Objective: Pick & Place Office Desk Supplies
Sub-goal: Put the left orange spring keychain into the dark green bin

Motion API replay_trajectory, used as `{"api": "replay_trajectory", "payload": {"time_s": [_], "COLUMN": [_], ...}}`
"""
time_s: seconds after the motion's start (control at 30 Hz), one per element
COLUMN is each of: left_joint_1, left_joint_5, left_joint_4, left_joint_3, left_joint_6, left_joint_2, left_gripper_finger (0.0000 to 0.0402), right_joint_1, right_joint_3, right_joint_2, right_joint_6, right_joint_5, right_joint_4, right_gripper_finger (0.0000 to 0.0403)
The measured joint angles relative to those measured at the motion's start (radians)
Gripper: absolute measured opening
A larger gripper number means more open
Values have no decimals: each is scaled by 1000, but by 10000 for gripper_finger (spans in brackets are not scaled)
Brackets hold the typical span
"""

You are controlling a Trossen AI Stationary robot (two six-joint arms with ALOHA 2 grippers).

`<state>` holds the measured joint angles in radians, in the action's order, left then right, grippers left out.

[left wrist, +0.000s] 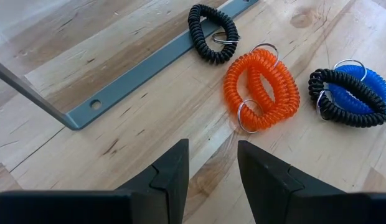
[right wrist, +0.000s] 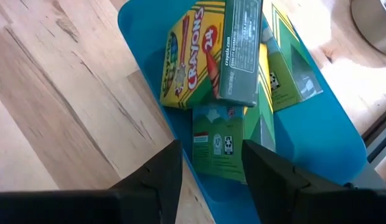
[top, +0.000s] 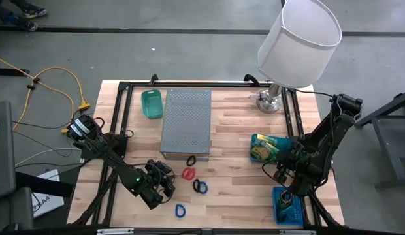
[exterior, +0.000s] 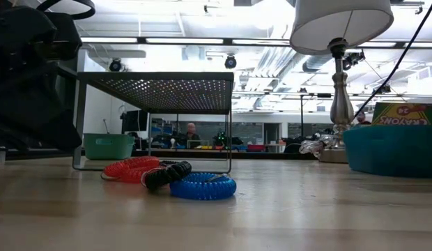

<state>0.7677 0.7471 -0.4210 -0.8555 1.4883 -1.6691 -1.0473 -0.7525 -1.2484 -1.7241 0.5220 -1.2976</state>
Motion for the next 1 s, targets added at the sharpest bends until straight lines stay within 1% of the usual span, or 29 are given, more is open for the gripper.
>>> {"api": "replay_trajectory", "payload": {"time_s": [0.1, 0.17, 0.3, 0.4, 0.57, 0.7, 0.8, 0.9, 1.0], "left_joint_1": [0, 0, 0, 0, 0, 0, 0, 0, 0], "left_joint_5": [0, 0, 0, 0, -13, -13, -16, -17, -17], "left_joint_4": [0, 0, 0, 0, 0, 0, 0, 0, 0], "left_joint_3": [0, 0, 0, 0, 0, 0, 0, 0, 0], "left_joint_6": [0, 0, 0, 0, 0, 0, 0, 0, 0], "left_joint_2": [0, 0, 0, 0, 0, 0, 0, 0, 0], "left_gripper_finger": [132, 132, 132, 132, 132, 132, 132, 132, 132], "right_joint_1": [0, 0, 0, 0, 0, 0, 6, 28, 52], "right_joint_3": [0, 0, 0, -7, -61, -116, -137, -140, -140], "right_joint_2": [0, 0, 0, 0, 0, 0, 0, 0, 0], "right_joint_6": [0, 0, 0, 0, 13, 152, 326, 518, 647], "right_joint_5": [5, 35, 150, 215, 339, 439, 492, 490, 456], "right_joint_4": [3, 15, 57, 87, 127, 234, 379, 550, 673], "right_gripper_finger": [153, 153, 153, 153, 153, 153, 153, 153, 153]}}
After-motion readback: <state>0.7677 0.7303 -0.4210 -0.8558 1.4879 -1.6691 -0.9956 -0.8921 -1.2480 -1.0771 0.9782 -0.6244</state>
